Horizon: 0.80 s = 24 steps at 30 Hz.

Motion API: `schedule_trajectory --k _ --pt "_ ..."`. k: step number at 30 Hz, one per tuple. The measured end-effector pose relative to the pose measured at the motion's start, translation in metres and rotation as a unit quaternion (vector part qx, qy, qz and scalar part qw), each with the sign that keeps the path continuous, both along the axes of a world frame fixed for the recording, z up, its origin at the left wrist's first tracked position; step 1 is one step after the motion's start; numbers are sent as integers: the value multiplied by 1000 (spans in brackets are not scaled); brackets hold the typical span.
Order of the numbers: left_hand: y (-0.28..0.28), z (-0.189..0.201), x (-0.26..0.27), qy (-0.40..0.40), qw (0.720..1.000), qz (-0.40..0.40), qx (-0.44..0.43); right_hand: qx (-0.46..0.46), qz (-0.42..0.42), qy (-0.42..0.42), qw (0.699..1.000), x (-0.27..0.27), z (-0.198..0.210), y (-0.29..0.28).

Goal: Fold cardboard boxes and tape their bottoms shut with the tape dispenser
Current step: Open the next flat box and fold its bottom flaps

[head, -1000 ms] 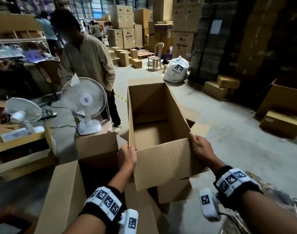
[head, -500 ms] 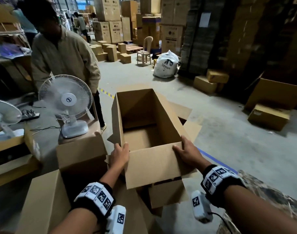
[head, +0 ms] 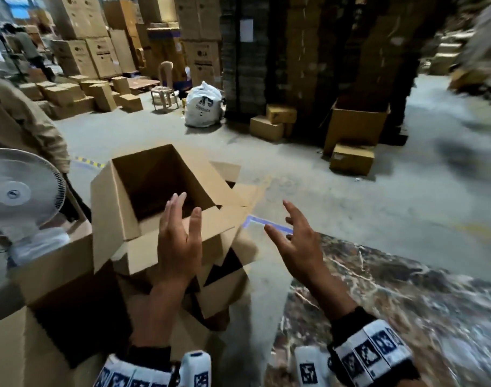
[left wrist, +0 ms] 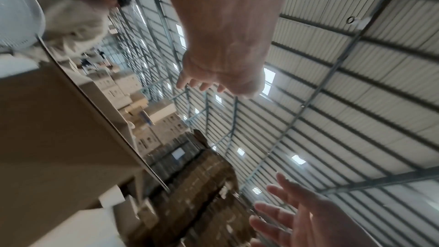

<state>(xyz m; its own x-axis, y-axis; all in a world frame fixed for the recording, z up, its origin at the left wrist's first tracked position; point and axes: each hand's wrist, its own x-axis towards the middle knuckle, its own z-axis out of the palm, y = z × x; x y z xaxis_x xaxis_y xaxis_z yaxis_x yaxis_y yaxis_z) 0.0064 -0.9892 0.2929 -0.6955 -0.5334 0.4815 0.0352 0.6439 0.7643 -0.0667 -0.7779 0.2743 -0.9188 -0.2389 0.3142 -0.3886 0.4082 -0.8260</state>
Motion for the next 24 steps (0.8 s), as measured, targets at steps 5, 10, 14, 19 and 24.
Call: schedule_trajectory --k 5,10,14,19,24 --pt "146 -5 56 44 987 -153 -16 -73 -81 20 994 100 -5 141" --pt "285 -32 95 11 956 -293 -7 -75 -186 11 980 188 -20 281" --pt "395 -44 115 -16 916 -399 -45 -88 -288 -12 953 242 -36 380" --pt "524 -53 127 -65 855 -507 -84 -93 -419 -34 903 292 -53 479" --pt "639 -78 113 -90 787 -594 -143 -124 -526 -63 839 314 -77 563"
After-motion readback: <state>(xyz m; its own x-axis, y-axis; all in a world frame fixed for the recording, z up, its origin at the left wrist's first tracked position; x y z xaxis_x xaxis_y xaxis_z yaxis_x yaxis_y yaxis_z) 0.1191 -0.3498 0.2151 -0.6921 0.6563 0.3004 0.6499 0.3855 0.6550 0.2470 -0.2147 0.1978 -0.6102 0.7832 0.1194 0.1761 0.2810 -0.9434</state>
